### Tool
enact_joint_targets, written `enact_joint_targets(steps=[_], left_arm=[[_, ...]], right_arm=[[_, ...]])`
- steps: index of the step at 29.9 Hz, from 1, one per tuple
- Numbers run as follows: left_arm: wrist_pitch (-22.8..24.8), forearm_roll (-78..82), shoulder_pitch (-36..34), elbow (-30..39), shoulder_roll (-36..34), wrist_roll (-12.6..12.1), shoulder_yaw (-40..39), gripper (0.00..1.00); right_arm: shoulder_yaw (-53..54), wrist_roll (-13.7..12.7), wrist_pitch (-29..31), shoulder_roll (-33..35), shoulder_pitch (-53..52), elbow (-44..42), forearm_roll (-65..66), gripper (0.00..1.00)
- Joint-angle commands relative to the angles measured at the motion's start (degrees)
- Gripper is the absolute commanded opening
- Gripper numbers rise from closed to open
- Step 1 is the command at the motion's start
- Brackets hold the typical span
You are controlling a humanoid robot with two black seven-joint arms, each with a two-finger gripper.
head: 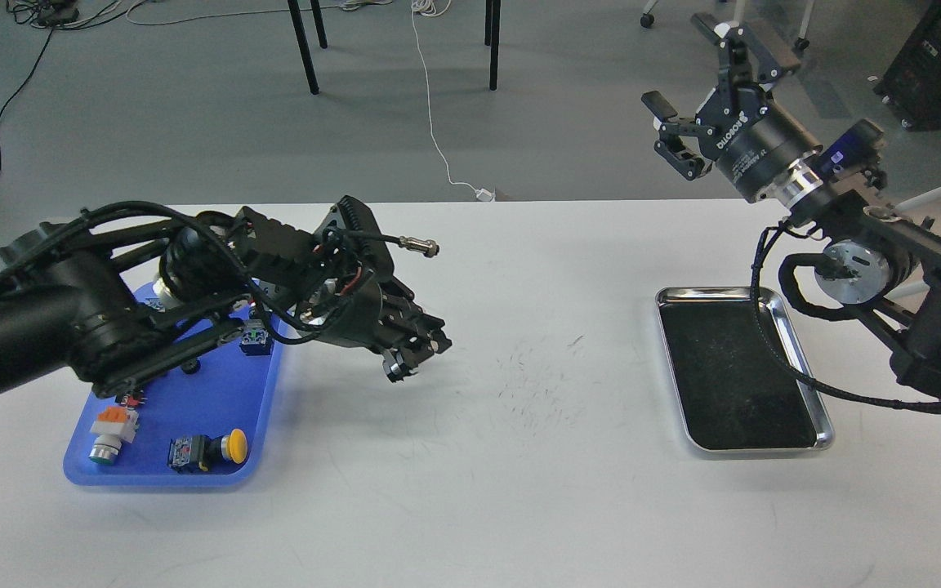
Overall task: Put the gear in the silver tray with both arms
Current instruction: 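Carry the gear to the table center and release it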
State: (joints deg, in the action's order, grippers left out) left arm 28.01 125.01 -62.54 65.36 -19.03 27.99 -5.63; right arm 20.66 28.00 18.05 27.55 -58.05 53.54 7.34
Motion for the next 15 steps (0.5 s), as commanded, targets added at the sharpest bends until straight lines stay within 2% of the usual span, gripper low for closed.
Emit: enact_joint_targets(steps=[1,4,6,15], left_arm=[[0.0,0.0,-0.6,-7.1,8.0,0.0,1.3,0.11],[0.0,0.0,-0.5,-12.5,14.6,0.0,1.4,0.11],[0.0,0.0,-0.6,-13.8,16.6,0.0,2.1,0.11],[0.0,0.0,-0.2,-15.3,19.0,0.0,4.4,0.12]], right_arm=[[-2.6,0.0,-1.0,-0.2,-2.3,0.0,-1.4,0.99],[-2.7,0.0,-1.2,-0.2,-2.1,0.0,-1.4,0.99],[-2.7,0.0,-1.2,0.0,-1.6,0.0,-1.4,0.99],[-2.7,0.0,-1.2,0.2,-0.1,0.1,-1.4,0.99]])
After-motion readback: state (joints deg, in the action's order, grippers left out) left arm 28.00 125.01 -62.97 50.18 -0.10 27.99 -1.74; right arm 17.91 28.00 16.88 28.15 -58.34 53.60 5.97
